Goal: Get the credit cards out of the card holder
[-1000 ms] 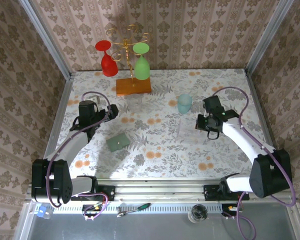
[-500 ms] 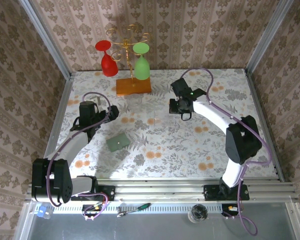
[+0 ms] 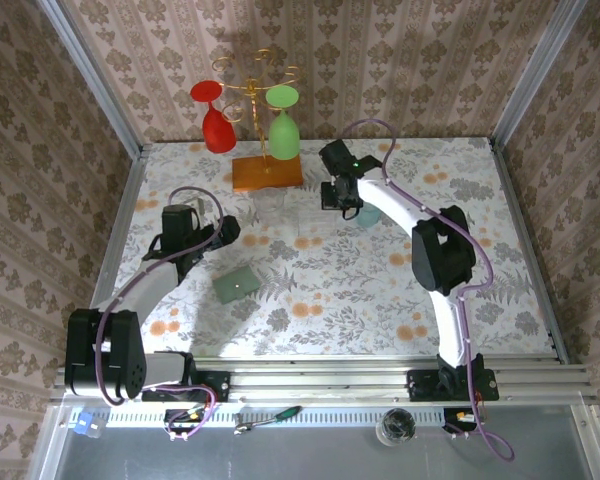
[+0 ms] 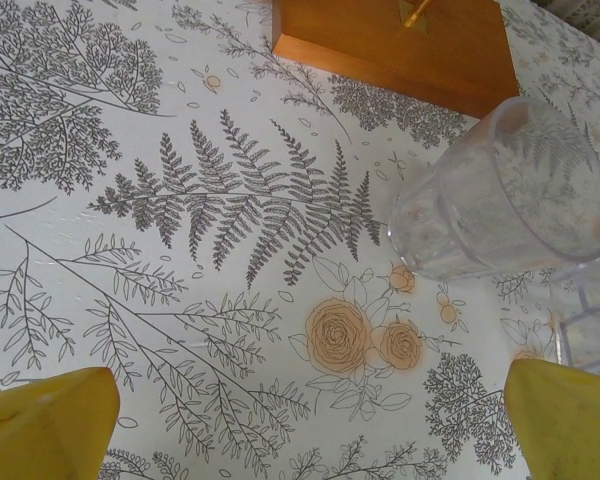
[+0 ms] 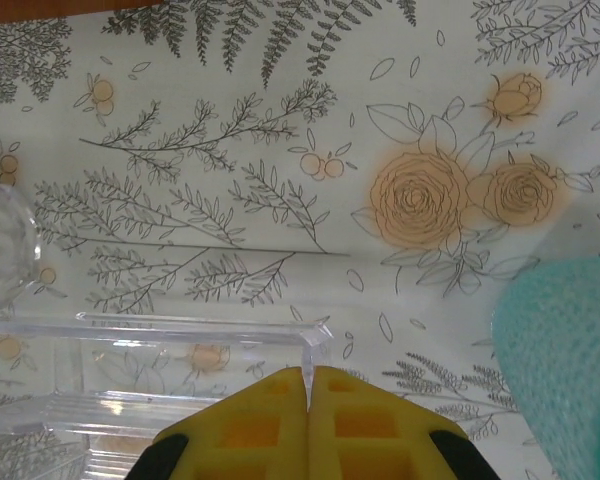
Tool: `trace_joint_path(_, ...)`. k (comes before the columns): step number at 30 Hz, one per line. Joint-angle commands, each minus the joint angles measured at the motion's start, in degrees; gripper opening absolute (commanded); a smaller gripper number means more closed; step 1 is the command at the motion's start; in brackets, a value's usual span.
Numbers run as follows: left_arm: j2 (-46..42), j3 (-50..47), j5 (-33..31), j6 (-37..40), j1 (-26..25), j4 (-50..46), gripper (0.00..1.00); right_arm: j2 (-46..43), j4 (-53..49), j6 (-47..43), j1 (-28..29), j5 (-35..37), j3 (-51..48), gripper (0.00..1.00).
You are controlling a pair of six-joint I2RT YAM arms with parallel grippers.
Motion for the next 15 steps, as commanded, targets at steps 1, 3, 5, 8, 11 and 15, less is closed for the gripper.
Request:
trace_joint_path(1,0.8,-0.2,1.0,-0.7,-0.2,-1.5,1.00,2.6,-3.0,-0.8,0.0,2.1,3.6,0.01)
trace_joint_path(3,1.1,-0.1,1.1,-0.6,-0.2,-1.9,1.00,3.8,-3.0,-0.5,-0.3,1.8,4.5,0.00)
trace_joint_path(5,1.3,0.1,1.2,-0.4,-0.2,-2.2,1.00,4.5,-2.7,-0.3,-0.6,1.6,4.9,0.00)
trace_joint_path(8,1.5,0.2,1.4,-0.3,-0.2,-2.4,1.00,5.5,-2.4,-0.2,-0.8,1.4,5.3,0.01)
trace_joint_path(11,2.0,0.2,1.5,-0.2,-0.2,-2.6,1.00,6.0,-2.4,-0.1,-1.2,1.5,5.3,0.01)
trace_joint_path(15,2.8,0.3,1.8,-0.4,-0.3,-2.6,1.00,6.1,-2.4,-0.1,-1.4,1.6,5.4,0.03)
